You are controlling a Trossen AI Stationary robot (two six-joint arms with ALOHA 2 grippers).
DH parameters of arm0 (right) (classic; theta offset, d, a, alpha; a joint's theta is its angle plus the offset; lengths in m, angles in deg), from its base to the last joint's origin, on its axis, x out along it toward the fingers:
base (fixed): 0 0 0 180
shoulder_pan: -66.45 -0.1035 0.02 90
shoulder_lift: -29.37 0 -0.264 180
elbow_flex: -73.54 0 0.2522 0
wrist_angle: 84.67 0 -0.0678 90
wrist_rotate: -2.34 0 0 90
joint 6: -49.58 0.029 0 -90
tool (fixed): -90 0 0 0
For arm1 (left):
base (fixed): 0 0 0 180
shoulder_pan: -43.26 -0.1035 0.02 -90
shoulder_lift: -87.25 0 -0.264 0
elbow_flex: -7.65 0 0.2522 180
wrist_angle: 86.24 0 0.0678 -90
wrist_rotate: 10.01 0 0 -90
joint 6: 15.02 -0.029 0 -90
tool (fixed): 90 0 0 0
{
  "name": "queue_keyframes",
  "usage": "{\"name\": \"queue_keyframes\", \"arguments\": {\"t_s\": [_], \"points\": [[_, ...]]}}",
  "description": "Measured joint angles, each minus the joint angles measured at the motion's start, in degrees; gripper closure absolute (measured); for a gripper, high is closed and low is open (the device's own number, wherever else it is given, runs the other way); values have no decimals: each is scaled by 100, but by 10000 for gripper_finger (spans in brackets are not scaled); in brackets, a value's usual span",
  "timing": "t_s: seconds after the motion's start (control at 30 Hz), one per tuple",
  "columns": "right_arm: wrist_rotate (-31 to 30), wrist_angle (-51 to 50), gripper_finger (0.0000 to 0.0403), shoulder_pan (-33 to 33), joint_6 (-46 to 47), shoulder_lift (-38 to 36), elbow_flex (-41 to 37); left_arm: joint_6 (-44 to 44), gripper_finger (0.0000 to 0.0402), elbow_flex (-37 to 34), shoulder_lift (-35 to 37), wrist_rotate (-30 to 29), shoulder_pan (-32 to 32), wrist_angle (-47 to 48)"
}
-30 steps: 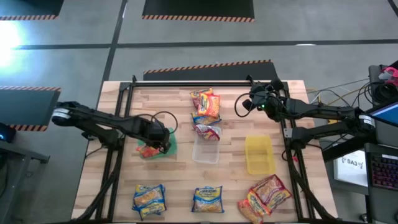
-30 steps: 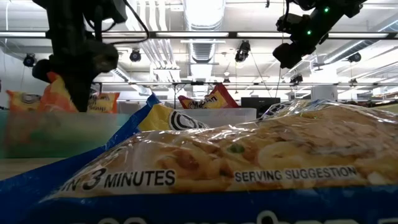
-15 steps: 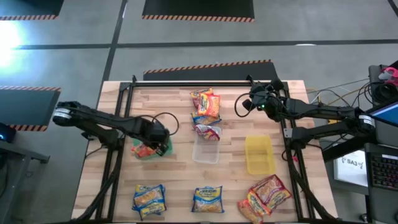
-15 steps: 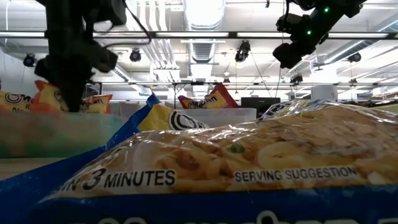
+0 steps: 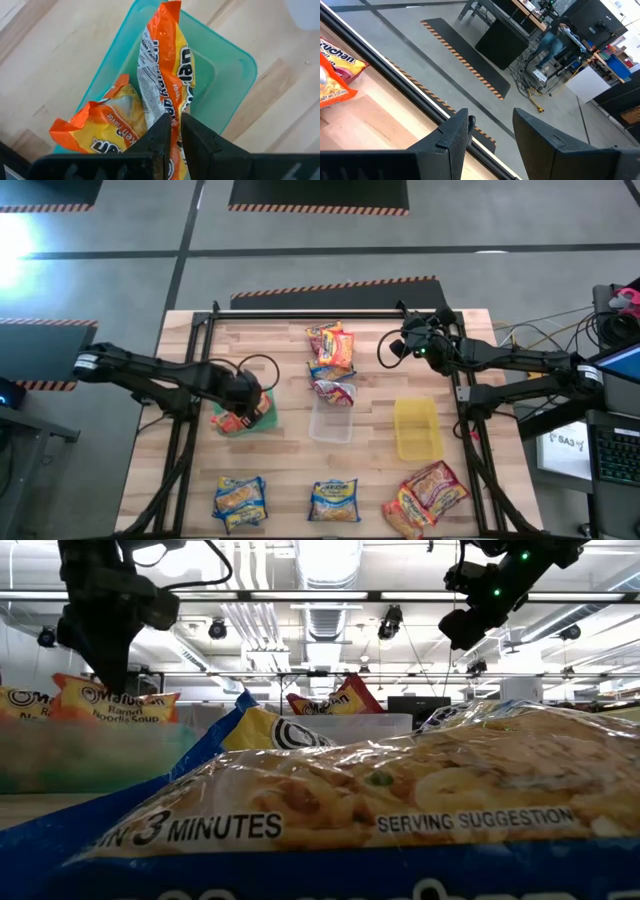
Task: Sort Maruchan noodles
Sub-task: Put the orange noodle pack into the green bin, then adjust the green bin
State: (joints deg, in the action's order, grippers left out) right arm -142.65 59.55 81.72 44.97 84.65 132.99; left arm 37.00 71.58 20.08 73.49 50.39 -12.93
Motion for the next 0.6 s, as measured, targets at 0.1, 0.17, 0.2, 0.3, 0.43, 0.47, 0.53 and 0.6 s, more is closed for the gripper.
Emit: {"name": "queue_keyframes", "arguments": {"t_s": [0.1, 0.17, 0.2, 0.3, 0.43, 0.47, 0.53, 0.6], "points": [[1, -2, 257, 0, 3, -1, 0, 6, 377, -16, -59, -26, 22, 6], [-1, 0, 257, 0, -2, 1, 0, 7, 377, -17, -43, -152, 31, 7], [-1, 0, 257, 0, 2, -1, 0, 10, 377, -17, -7, -224, 33, 7], [0, 0, 257, 0, -2, -1, 0, 10, 376, 48, 123, -368, 33, 34], [0, 0, 257, 0, -1, -1, 0, -124, 376, 193, 224, -487, 31, 117], [1, -1, 257, 0, -2, -1, 0, -234, 376, 219, 222, -488, 32, 146], [0, 0, 257, 0, 3, -1, 0, -447, 375, 273, 203, -488, 31, 54], [1, 0, 257, 0, -2, -1, 0, -661, 372, 312, 160, -450, 33, -141]]}}
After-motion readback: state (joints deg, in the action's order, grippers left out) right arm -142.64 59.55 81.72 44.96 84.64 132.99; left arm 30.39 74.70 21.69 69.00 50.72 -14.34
